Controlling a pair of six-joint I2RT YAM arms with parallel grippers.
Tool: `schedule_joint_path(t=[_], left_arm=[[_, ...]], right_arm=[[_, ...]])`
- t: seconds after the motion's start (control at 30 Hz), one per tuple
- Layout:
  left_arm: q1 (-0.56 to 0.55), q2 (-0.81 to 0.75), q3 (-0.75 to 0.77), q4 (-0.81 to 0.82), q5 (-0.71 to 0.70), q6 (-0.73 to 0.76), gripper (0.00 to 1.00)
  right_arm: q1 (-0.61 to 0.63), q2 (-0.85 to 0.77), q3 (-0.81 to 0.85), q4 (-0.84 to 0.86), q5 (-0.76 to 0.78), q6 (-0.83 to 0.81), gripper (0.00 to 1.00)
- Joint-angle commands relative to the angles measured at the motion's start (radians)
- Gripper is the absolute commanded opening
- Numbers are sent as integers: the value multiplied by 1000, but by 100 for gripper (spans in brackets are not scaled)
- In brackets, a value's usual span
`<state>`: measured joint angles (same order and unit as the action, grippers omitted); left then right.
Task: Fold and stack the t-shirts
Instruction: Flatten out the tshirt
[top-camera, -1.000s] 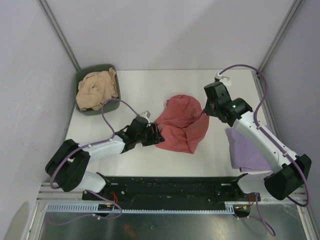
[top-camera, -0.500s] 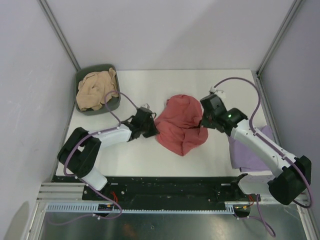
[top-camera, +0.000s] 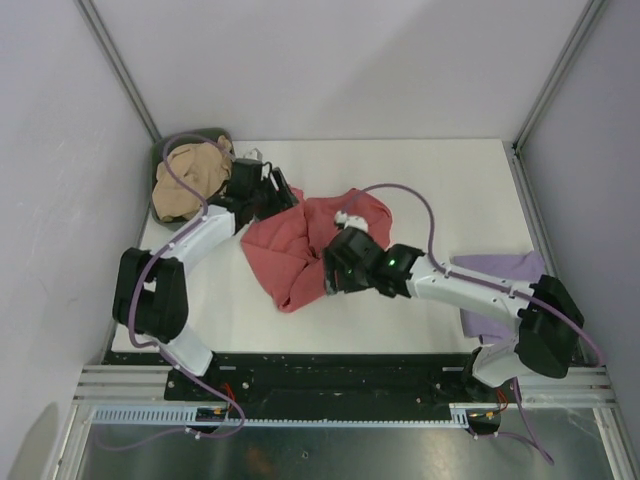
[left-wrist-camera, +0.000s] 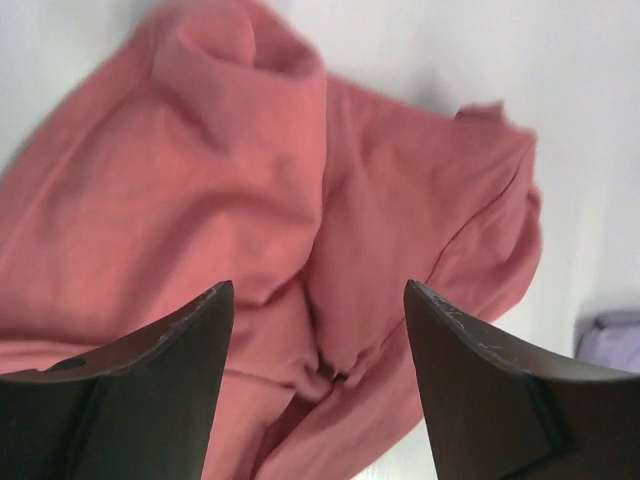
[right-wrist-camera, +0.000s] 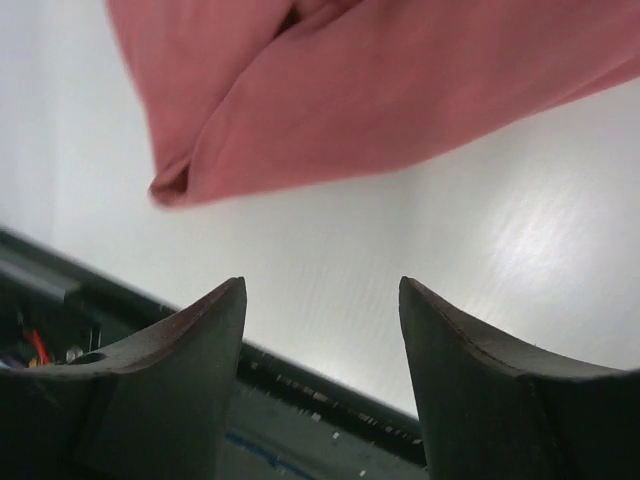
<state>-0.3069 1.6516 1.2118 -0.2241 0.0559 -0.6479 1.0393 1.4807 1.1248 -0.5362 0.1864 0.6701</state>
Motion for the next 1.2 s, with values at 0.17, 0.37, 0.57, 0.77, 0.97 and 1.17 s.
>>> schedule_joint_path(t=[0.17,0.37,0.57,0.77,0.97,1.17], left_arm=[[-45,-267,-265,-59,-23,52,67],[-127,-219,-288,-74,-126,59,57],[-207,-84,-219,-98,-198,42,51],[-249,6,-183,-99,-232,14,50],[-281,55,-162,-99,-240,7,50],[-300,82,-171,-98,-255,-2,48]], right_arm=[[-245,-96,53,-55,76,-62,67],[-310,-70,54,-13,50,-75,66],[-322,-56,51,-1,47,-77,66],[-325,-46,37,5,48,-81,65],[-333,-49,4,17,41,-78,65],[-345,-46,-18,36,28,-76,65]])
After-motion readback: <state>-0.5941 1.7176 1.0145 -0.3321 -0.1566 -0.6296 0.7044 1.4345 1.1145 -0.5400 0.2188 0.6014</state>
